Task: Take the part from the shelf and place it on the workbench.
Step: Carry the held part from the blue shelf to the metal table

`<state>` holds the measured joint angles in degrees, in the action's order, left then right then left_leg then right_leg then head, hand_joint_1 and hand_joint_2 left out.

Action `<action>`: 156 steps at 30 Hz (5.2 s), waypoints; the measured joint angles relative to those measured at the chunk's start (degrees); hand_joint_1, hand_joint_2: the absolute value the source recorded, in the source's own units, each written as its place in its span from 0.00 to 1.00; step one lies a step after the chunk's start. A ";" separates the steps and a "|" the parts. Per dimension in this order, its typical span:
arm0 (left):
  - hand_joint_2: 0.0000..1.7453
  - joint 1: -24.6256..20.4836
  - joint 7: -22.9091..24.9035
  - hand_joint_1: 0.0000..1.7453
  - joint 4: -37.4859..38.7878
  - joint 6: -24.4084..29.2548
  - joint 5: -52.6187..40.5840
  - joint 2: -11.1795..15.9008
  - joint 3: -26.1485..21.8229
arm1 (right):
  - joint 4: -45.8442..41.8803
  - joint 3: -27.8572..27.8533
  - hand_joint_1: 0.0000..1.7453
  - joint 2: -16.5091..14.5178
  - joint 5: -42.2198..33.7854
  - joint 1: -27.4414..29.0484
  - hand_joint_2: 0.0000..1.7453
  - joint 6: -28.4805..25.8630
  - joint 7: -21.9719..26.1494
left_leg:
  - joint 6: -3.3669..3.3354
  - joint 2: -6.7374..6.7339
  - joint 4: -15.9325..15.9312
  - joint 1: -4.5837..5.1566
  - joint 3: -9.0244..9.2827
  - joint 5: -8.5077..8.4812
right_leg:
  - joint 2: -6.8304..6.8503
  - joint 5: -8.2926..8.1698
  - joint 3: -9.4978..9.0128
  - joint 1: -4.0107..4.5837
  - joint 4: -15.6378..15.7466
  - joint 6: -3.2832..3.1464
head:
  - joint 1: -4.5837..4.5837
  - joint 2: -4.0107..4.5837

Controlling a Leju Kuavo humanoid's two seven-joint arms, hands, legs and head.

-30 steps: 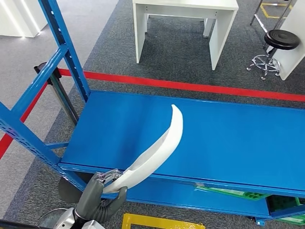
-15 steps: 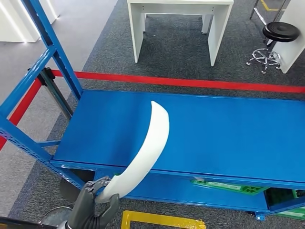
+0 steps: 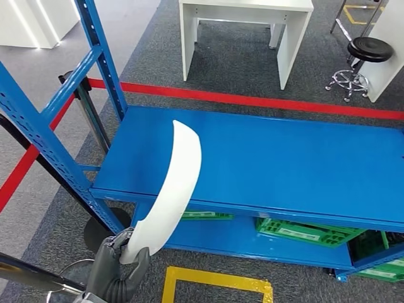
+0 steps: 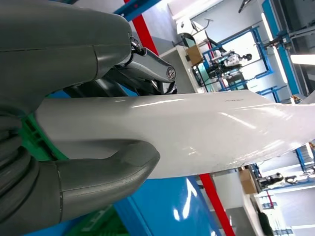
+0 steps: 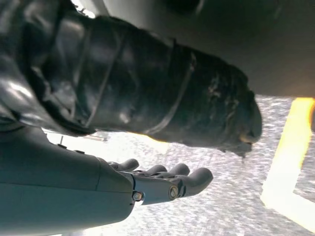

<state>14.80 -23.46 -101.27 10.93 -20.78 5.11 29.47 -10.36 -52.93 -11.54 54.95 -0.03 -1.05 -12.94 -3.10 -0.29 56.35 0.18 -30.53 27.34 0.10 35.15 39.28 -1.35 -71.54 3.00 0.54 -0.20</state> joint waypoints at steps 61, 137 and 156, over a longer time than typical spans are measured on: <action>1.00 6.06 1.88 1.00 -1.99 4.44 0.10 -2.61 -5.70 | -0.94 -8.90 0.00 -1.18 -3.48 0.27 0.00 -11.51 1.81 | 0.43 -0.23 -1.08 -0.31 0.83 0.30 | 0.13 1.34 -1.31 1.06 0.78 -0.62 | -0.21 0.00; 1.00 3.41 4.37 1.00 -2.29 0.36 8.18 -2.20 -6.14 | 6.49 5.41 0.00 3.64 -2.02 -3.00 0.00 5.82 18.25 | 4.33 1.14 14.43 -0.38 -7.37 6.78 | 1.13 -6.13 -9.76 0.18 14.42 -3.18 | -0.68 -0.01; 1.00 0.68 2.45 1.00 -1.94 2.43 8.48 -2.17 -3.97 | -14.15 -10.03 0.00 1.21 -21.15 -0.59 0.00 9.37 6.41 | 0.28 3.45 0.30 0.56 -1.14 -1.12 | -0.54 -1.73 -3.92 0.69 1.95 -1.12 | -0.21 -0.01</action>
<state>15.48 -21.00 -103.21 13.35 -12.30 2.95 25.51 -24.51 -62.96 -10.33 33.80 -0.62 8.32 -6.53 -2.82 3.16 56.65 0.74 -31.68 26.22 -0.44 33.42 35.36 -0.66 -69.59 1.88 0.33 -0.21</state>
